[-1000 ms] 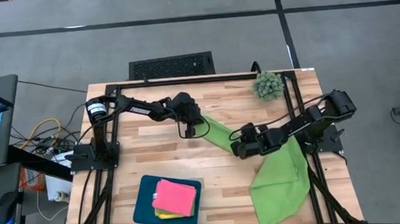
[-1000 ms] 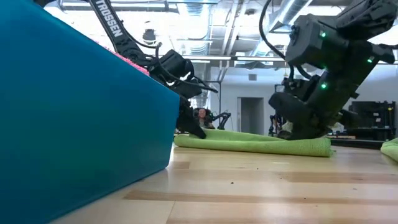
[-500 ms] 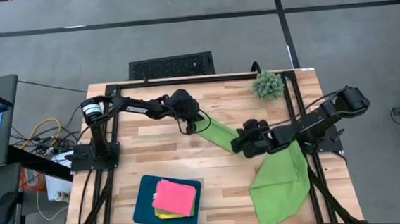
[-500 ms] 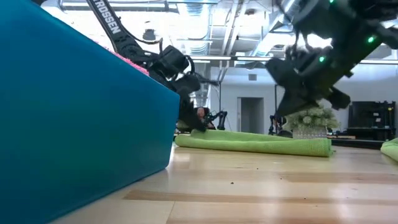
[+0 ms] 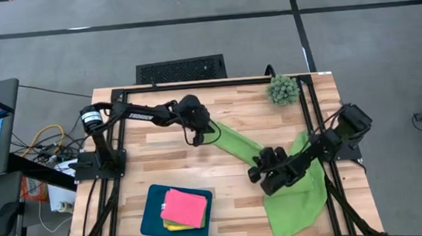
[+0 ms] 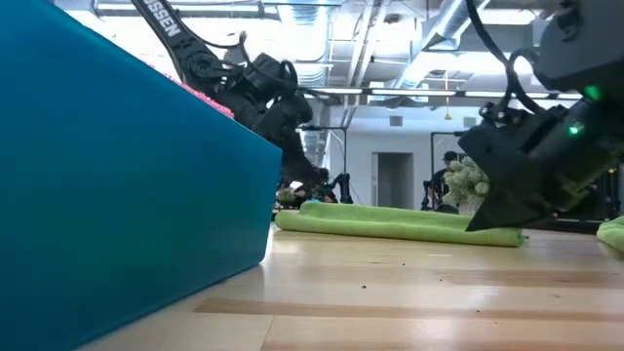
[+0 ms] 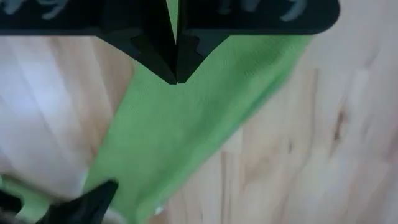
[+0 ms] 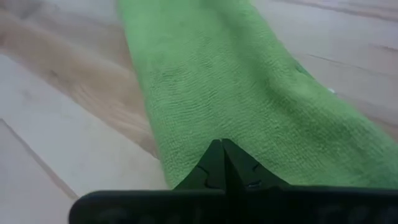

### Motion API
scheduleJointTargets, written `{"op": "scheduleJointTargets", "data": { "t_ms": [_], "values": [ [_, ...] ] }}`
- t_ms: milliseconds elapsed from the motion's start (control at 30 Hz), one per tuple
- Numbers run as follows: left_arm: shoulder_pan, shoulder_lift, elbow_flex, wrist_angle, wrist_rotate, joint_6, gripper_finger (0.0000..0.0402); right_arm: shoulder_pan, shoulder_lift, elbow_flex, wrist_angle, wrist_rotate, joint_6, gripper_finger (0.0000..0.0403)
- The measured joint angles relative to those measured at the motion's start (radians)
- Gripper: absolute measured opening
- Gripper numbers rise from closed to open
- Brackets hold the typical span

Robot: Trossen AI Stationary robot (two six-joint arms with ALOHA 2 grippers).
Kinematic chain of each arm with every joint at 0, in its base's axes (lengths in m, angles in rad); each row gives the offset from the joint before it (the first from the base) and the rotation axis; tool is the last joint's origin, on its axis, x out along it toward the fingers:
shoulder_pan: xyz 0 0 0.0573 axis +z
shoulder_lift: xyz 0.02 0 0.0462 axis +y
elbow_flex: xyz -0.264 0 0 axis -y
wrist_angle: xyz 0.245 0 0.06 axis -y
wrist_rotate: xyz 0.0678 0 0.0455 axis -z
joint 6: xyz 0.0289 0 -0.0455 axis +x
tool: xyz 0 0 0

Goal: Fold microfiber towels
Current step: Fold the top green microfiber towel on the table

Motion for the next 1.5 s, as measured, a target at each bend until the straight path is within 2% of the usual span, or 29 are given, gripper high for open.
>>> {"op": "scheduleJointTargets", "data": {
  "t_ms": [167,267,467,633,733,933,1100,1333,1500],
  "values": [
    [-0.003,0.065,0.000,-0.029,0.007,0.004,0.0000,0.030,0.033,0.000,0.014,0.046,0.112,0.0012],
    [-0.003,0.081,0.000,-0.063,0.019,0.033,0.0000,0.035,0.022,-0.001,0.015,0.049,0.117,0.0013],
    [0.000,0.082,0.000,-0.098,-0.078,0.134,0.0000,0.030,-0.037,-0.006,0.006,0.018,0.049,0.0009],
    [0.004,0.082,0.000,-0.098,-0.077,0.092,0.0000,0.005,-0.159,-0.005,0.018,0.158,-0.057,0.0010],
    [0.004,0.067,-0.001,-0.090,-0.074,0.037,0.0000,-0.054,-0.203,-0.005,0.029,0.171,-0.201,0.0007],
    [0.009,-0.019,0.000,0.030,-0.030,-0.030,0.0000,-0.235,-0.172,-0.005,0.142,0.094,-0.460,0.0008],
    [0.010,-0.005,0.001,0.152,-0.030,-0.019,0.0000,-0.352,-0.059,-0.004,0.328,-0.025,-0.621,0.0008],
    [0.023,0.104,0.000,0.216,-0.082,-0.006,0.0000,-0.430,0.092,0.001,0.524,-0.146,-0.621,0.0008],
    [0.046,0.156,-0.001,0.232,-0.140,0.015,0.0000,-0.423,0.084,0.000,0.539,-0.178,-0.621,0.0008]
  ]
}}
